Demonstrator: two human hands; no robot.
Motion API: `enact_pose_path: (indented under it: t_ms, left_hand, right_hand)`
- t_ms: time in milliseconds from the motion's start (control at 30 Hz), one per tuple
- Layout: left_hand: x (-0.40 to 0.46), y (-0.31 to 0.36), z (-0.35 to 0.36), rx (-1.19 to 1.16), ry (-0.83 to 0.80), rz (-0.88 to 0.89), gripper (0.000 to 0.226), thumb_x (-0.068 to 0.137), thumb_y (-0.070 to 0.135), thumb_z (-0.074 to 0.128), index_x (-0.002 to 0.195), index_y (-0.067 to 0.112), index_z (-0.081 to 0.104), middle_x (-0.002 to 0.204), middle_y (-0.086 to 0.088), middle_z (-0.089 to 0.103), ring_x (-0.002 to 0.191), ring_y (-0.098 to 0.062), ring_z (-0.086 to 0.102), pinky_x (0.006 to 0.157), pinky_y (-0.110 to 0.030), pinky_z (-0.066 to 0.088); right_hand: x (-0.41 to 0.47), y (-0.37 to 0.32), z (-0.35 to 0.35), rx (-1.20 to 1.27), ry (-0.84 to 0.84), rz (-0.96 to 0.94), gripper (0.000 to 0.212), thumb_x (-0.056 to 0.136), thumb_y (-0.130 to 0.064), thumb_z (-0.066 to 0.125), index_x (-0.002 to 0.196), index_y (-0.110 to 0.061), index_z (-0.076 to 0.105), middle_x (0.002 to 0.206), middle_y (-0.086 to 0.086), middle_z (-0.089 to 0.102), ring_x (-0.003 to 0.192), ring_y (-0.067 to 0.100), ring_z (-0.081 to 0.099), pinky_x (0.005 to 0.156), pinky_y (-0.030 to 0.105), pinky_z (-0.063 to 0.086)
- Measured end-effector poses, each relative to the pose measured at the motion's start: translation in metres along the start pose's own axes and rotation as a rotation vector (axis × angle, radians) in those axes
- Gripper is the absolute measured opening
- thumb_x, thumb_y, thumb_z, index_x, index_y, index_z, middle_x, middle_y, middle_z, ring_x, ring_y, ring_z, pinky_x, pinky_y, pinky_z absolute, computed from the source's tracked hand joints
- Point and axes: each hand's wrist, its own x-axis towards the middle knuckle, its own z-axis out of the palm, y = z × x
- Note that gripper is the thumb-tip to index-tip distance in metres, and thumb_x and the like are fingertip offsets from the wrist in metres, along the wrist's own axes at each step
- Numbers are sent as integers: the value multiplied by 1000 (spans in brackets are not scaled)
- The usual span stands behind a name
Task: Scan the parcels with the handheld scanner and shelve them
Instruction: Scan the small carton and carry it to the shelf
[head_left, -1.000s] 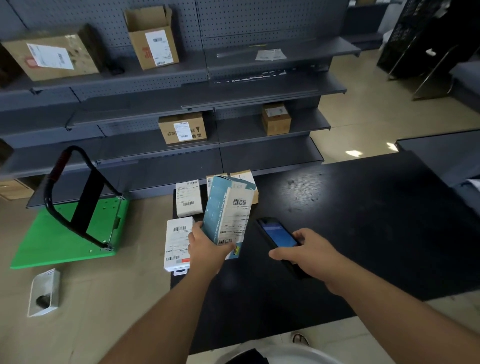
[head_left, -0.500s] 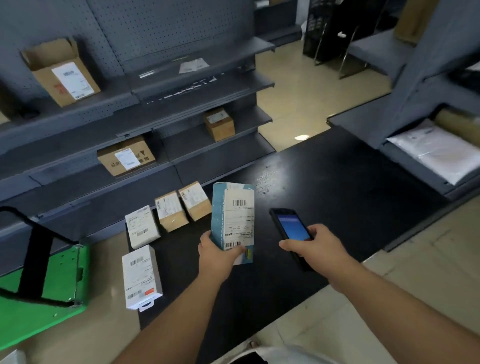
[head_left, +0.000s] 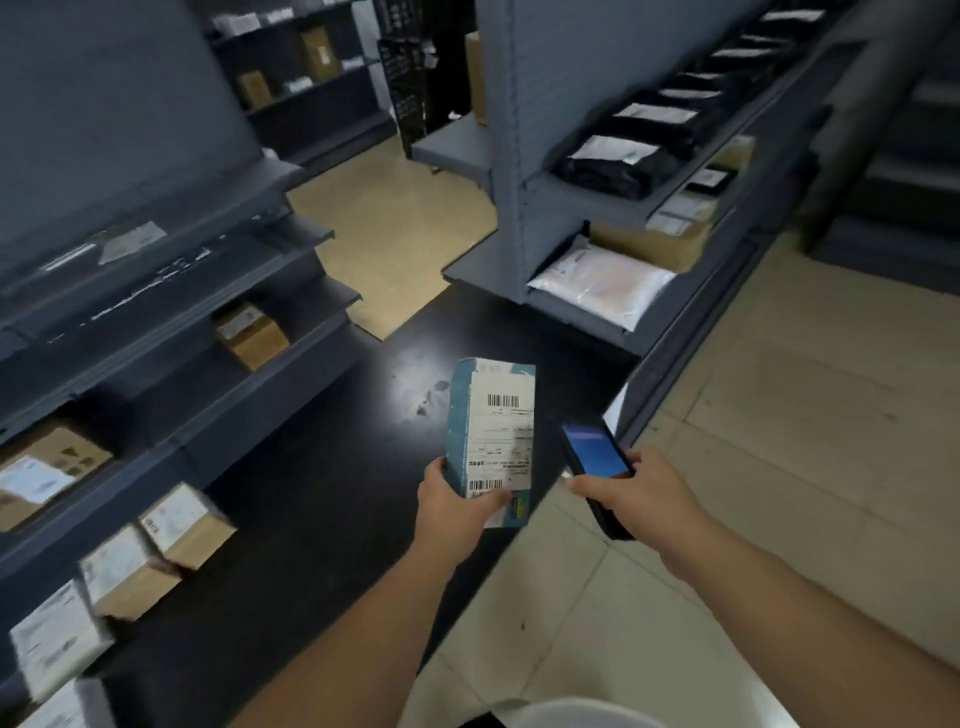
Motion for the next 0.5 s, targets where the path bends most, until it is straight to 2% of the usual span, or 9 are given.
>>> enact_pose_path:
  t_ms: [100, 233, 333, 433, 500]
  left_hand:
    - [0, 29, 53, 39, -79, 32, 109, 71, 41, 96, 157, 21, 33, 145, -1, 51, 128, -20, 55, 105, -41, 53]
    - [0, 65, 117, 59, -201, 67, 109, 70, 42, 97, 157, 21, 34, 144, 0, 53, 128, -20, 57, 105, -41, 54]
    - [3, 91, 160, 70, -300, 78, 106, 71, 41, 97, 155, 25, 36, 141, 1, 56, 123, -19, 61, 100, -38, 56]
    - [13, 115, 200, 95, -402, 76, 105, 71, 42, 95, 155, 28, 34, 135, 4, 59, 116, -17, 66, 98, -42, 60]
    - [22, 129, 227, 128, -447, 87, 90, 76, 35, 93, 148, 24, 40, 124, 8, 64, 107, -11, 69, 90, -32, 61]
  right_hand:
    - [9, 16, -54, 107, 75, 45, 60, 78, -30, 90, 120, -17, 50, 102, 5, 64, 82, 18, 65, 61, 31, 49]
    - [24, 41, -113, 204, 210, 98, 64, 75, -32, 92, 121, -17, 50, 105, 7, 66, 88, 23, 68, 68, 34, 54]
    - [36, 58, -151, 267, 320, 146, 62, 73, -32, 92, 118, -18, 51, 103, 8, 68, 87, 24, 69, 69, 36, 57]
    - [51, 71, -182, 301, 405, 178, 64, 70, -36, 92, 118, -20, 53, 102, 5, 69, 86, 22, 70, 67, 35, 57]
    - [64, 77, -201, 323, 448, 207, 63, 71, -36, 92, 118, -20, 53, 101, 4, 69, 86, 22, 70, 64, 33, 54]
